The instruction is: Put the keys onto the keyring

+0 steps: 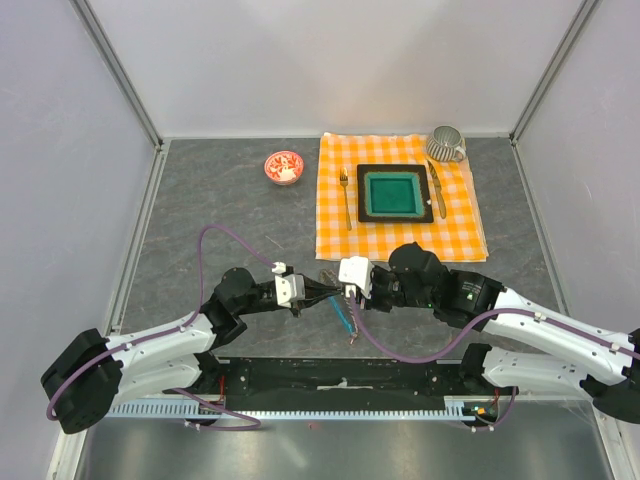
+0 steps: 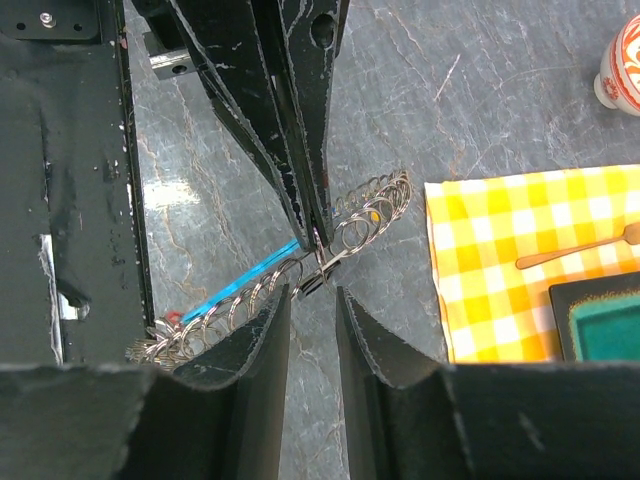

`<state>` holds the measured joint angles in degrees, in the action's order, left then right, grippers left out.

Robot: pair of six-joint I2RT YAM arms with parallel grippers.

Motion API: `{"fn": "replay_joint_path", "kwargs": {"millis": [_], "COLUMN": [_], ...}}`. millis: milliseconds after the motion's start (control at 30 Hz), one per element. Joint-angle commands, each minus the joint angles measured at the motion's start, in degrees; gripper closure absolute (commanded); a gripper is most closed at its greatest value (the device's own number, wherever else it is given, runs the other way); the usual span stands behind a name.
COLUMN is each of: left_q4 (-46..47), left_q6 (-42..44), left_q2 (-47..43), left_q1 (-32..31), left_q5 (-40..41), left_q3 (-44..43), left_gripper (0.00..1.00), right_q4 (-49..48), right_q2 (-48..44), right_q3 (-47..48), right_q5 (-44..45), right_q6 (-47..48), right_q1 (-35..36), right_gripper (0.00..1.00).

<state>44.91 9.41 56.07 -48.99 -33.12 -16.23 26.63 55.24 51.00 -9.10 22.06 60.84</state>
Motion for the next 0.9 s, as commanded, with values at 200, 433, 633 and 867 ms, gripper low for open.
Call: {"fn": "replay_joint_path", "kwargs": {"millis": [200,433,633,867], "left_q4": [5.5,5.4,3.7,3.6], "left_q6": [-1.0,-1.1,-2.0,-3.4], "left_q2": [-1.4,-0.9,-0.7,-1.5], "left_q1": [-0.2,-0.2,-0.1,-0.1], "left_q5": [-0.9,-0.7,0.8,2.4], "left_q3": [-0.8,-1.2,-2.2,-2.4], "left_gripper": [0.98,0.98,0.98,0.98], "right_q4": [-2.6,-2.7,-2.7,-2.6], "right_q2": [1.4,1.3,1.4,1.8], "right_q3": [-0.1,0.1,-0.3,-0.6], "right_q5": [-1.4,-2.1,-2.1,-2.1], "right_q6": [0.3,0.8,0.7,0.7], "right_q1": [-0.2,-0.2,-0.2,-0.2], "right_gripper": [0.66,0.74,0.95,1.00]}}
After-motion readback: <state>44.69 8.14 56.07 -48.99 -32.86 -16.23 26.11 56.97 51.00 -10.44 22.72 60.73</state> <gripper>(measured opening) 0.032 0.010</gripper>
